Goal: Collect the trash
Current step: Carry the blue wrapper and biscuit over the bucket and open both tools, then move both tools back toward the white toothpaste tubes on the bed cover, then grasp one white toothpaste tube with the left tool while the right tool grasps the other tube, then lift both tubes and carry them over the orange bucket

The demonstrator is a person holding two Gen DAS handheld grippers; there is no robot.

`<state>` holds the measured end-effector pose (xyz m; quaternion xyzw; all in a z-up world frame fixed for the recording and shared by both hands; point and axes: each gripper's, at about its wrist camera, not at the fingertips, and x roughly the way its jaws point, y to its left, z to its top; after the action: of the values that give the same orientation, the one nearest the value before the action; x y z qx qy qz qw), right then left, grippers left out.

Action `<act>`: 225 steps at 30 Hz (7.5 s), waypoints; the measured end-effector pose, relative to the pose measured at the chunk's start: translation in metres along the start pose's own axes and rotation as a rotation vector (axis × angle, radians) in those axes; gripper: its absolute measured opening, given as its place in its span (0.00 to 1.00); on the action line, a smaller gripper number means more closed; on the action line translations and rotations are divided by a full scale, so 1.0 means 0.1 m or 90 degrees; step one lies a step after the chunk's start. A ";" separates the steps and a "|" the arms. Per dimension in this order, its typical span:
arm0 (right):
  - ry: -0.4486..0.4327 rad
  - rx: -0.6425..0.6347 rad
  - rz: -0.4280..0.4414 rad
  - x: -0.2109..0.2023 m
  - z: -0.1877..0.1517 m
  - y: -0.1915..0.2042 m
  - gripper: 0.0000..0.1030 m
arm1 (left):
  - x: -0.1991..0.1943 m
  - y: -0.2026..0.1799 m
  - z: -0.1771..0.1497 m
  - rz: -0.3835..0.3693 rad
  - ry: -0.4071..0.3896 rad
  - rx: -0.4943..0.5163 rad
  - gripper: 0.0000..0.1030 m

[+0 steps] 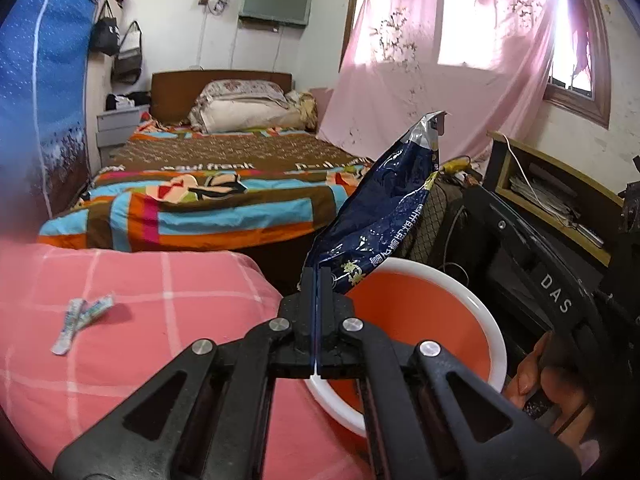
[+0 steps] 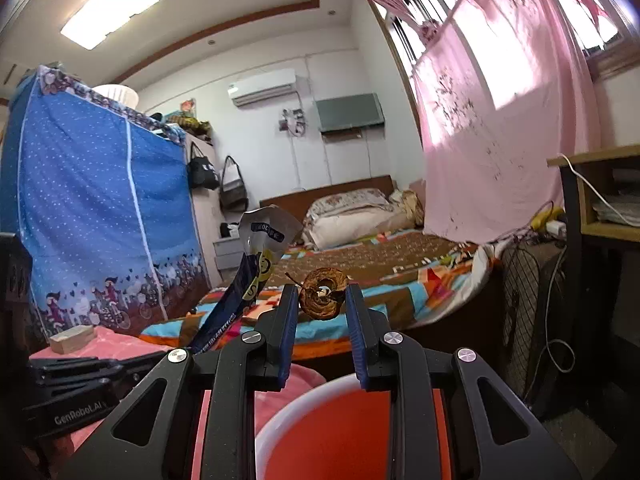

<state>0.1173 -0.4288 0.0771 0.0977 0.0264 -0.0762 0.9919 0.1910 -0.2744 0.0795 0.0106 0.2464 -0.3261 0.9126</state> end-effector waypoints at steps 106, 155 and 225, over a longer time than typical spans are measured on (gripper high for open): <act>0.395 -0.104 0.247 1.56 -0.80 1.90 0.30 | -0.06 2.01 -0.41 0.170 0.195 -0.130 0.26; 0.483 -0.213 0.307 1.74 -1.03 2.32 0.20 | -0.49 2.38 -0.64 0.304 0.192 -0.194 0.26; -0.077 -0.037 0.056 -0.31 -0.11 0.07 0.20 | -0.53 -0.11 -0.16 0.087 -0.212 0.140 0.26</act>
<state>0.0877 -0.4153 0.0701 0.0652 -0.0360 -0.0378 0.9965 0.1419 -0.2483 0.0911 0.0725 0.0539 -0.2857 0.9541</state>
